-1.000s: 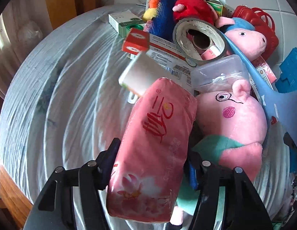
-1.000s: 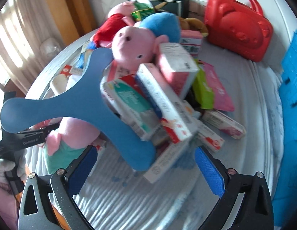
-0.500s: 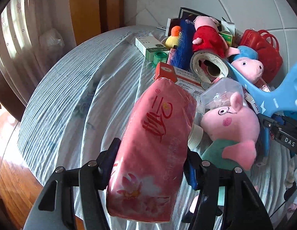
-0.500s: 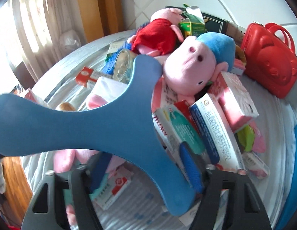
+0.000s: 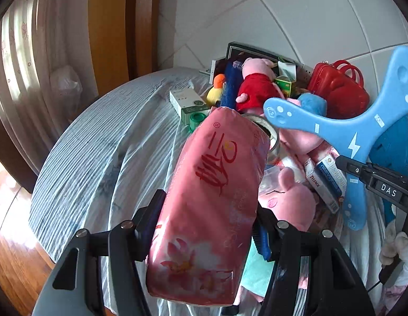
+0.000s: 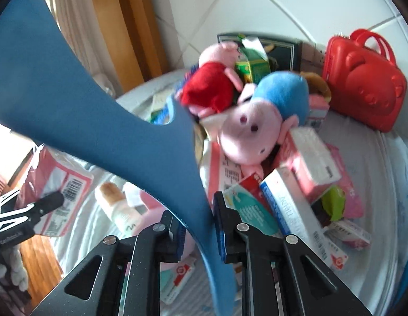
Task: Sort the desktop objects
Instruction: 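Grasp the pink tissue pack with the left tool while the right grasps the blue boomerang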
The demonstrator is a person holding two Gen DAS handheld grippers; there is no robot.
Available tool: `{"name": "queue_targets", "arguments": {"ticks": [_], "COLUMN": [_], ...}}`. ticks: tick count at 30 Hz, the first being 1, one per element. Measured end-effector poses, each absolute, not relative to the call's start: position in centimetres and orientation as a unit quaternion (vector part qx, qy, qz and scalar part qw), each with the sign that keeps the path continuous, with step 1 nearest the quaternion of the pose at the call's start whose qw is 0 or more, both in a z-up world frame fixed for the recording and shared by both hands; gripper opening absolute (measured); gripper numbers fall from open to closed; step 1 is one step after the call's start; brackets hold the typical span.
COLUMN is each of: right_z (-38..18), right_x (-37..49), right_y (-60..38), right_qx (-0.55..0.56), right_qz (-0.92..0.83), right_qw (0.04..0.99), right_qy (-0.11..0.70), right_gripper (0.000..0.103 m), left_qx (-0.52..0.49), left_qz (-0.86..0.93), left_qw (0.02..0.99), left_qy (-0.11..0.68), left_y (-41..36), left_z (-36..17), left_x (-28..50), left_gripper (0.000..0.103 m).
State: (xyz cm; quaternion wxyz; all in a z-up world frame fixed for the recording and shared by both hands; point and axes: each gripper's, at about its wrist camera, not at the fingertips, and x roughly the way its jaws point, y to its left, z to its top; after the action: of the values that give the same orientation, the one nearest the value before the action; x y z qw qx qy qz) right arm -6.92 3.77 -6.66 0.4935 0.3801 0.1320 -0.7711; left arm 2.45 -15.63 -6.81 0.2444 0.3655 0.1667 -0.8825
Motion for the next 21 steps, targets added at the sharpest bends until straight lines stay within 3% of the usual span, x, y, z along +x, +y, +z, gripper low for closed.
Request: {"name": "queue_targets", "arguments": {"ticks": [4,21], "right_z": [-3.6,10.6], "right_x": [-6.9,-9.2], "right_y": [5.0,20.6], "right_qx": [0.361,0.241], "right_qz": [-0.784,-0.885], "right_qw": [0.493,0.397], "right_qy": [0.110,0.045], "right_gripper": [0.009,0.008], "left_qx": [0.341,0.251], "left_qz": [-0.897,-0.959], "left_qw": [0.236,0.106], "left_qy": [0.151,0.075], "left_y": [-14.6,-2.8], "left_z": [-4.3,5.7], "left_x": [2.1,-4.8], "left_gripper": [0.059,0.059]}}
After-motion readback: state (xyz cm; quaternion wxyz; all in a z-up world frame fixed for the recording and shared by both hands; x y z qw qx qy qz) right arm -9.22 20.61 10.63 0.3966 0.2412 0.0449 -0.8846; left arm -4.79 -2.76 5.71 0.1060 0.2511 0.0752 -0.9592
